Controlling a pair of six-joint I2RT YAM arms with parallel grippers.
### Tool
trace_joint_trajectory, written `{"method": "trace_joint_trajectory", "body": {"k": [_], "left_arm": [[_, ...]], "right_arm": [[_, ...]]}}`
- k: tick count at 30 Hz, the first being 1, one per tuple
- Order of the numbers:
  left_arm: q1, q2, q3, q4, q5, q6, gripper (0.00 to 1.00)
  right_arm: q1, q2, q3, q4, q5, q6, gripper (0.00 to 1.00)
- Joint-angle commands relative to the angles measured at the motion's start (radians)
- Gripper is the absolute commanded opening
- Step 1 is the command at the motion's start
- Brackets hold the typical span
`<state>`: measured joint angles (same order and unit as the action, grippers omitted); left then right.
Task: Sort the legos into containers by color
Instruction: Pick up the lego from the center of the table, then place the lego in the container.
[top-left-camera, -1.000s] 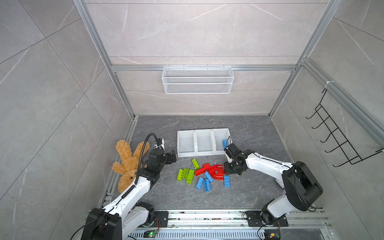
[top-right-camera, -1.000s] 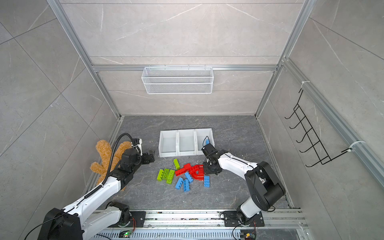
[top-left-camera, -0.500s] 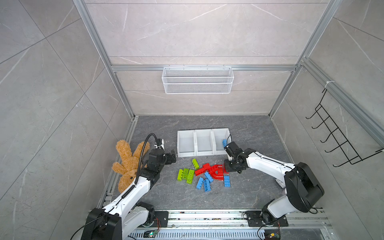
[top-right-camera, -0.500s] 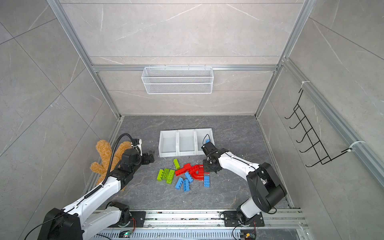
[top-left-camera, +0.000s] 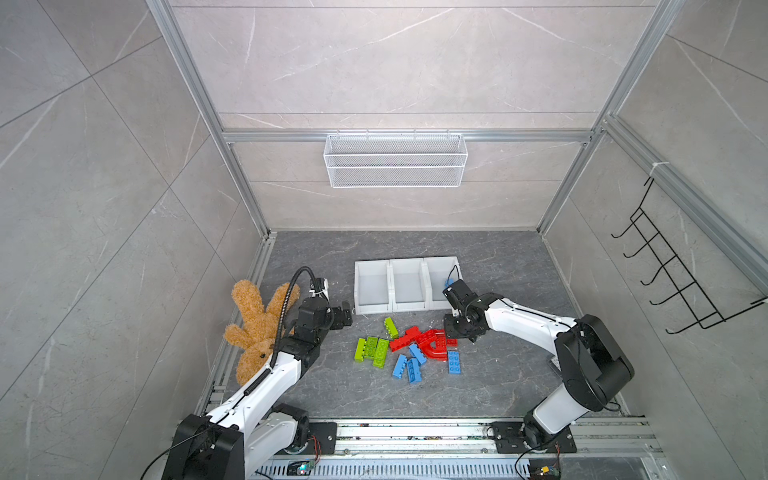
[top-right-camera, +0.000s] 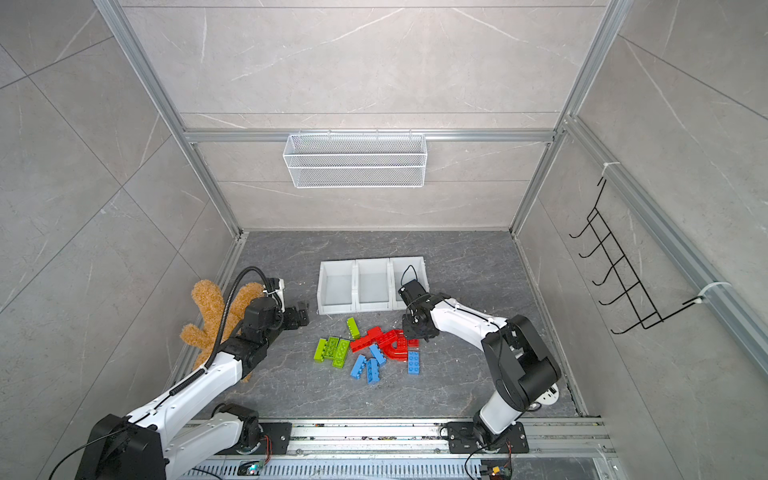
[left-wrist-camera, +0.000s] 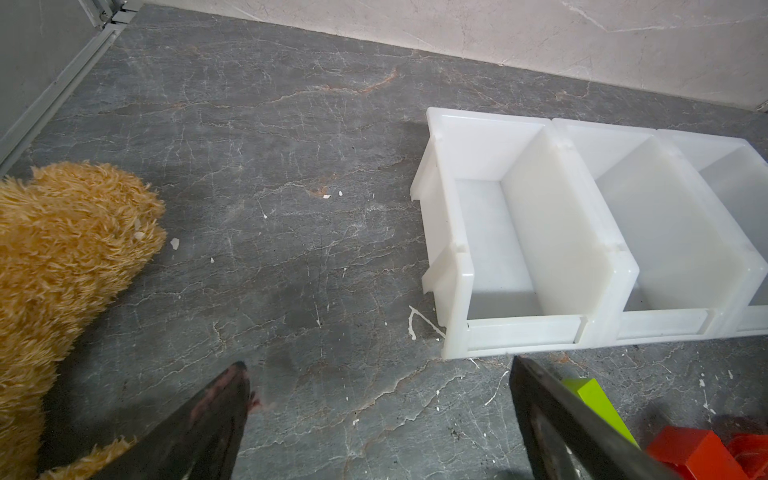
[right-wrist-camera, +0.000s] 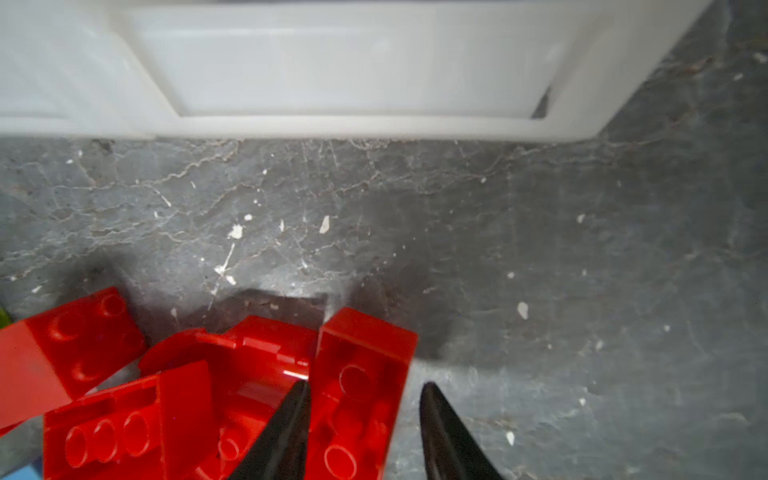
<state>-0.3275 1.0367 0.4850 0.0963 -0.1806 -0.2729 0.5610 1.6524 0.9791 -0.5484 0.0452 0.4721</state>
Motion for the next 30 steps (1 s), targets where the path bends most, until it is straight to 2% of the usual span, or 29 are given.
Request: {"method": "trace_joint_trajectory", "body": {"k": [1,6,15,20,23,30], "left_arm": [[-0.005,-0.022,0.032,0.003,-0.016,0.006,0.99],[-0.004,-0.023,0.033,0.003,-0.009,0.006,0.99],[-0.005,-0.022,0.036,0.000,-0.006,0.000,0.99],[-0.005,-0.024,0.036,0.000,-0.003,-0.004,0.99],[-0.005,-0.023,0.033,0.003,-0.003,-0.005,0.99],[-0.005,-0.007,0.034,0.010,0.001,-0.008,0.99]], "right_arm": [[0.005,0.032,0.013,0.003,0.013,0.005,0.46],[0.005,0.052,0.007,-0.024,0.036,0.005,0.47],[0.003,0.001,0.007,-0.021,0.058,-0.007,0.30],[0.004,-0.017,0.150,-0.129,0.100,-0.062,0.28],[0.008,-0.006,0.258,-0.135,0.063,-0.096,0.28],[0.025,0.192,0.496,-0.078,-0.014,-0.143,0.28]]}}
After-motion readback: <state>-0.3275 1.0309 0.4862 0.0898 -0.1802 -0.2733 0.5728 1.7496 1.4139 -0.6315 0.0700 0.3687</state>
